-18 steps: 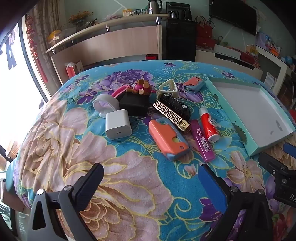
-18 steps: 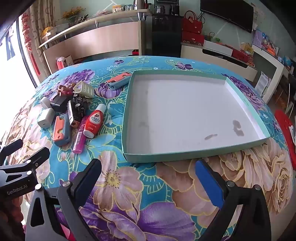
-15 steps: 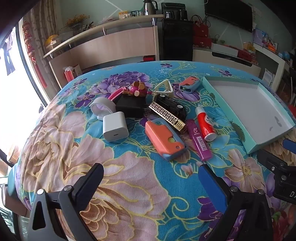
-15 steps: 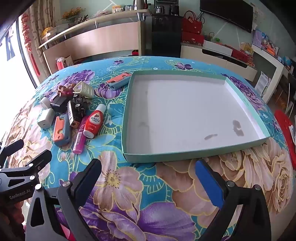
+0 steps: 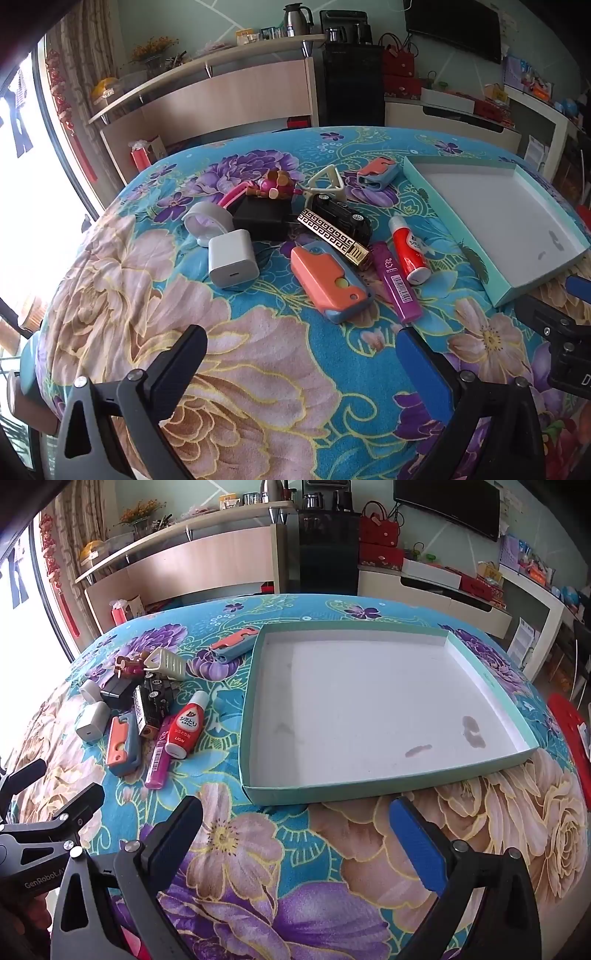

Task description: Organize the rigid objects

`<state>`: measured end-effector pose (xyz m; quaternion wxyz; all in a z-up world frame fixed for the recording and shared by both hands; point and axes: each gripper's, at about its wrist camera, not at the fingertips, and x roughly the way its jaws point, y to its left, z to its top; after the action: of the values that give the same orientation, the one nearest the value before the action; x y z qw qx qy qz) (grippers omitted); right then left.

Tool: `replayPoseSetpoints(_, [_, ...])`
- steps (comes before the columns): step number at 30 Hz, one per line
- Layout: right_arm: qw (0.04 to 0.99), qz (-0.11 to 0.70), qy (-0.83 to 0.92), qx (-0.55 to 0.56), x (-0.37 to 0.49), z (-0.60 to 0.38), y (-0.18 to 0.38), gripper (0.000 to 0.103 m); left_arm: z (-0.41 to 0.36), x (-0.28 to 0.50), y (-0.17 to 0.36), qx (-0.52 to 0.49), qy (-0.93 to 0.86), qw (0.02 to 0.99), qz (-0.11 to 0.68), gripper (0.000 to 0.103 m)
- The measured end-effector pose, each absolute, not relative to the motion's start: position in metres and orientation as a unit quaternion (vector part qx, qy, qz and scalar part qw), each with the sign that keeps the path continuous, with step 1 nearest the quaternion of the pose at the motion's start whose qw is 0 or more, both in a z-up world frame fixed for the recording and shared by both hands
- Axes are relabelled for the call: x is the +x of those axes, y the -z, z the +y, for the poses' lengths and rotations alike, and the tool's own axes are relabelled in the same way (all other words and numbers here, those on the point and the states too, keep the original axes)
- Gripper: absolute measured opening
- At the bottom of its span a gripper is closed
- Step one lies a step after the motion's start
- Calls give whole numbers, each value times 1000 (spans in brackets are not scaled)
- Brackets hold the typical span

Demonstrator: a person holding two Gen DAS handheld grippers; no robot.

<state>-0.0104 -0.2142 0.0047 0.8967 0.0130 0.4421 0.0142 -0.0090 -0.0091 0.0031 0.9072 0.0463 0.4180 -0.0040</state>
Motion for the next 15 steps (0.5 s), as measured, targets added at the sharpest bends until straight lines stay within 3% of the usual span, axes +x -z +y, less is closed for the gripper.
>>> replayPoseSetpoints(15, [895, 445, -13, 14, -10, -214, -4, 101, -14, -4, -3, 47, -1, 904, 424, 103])
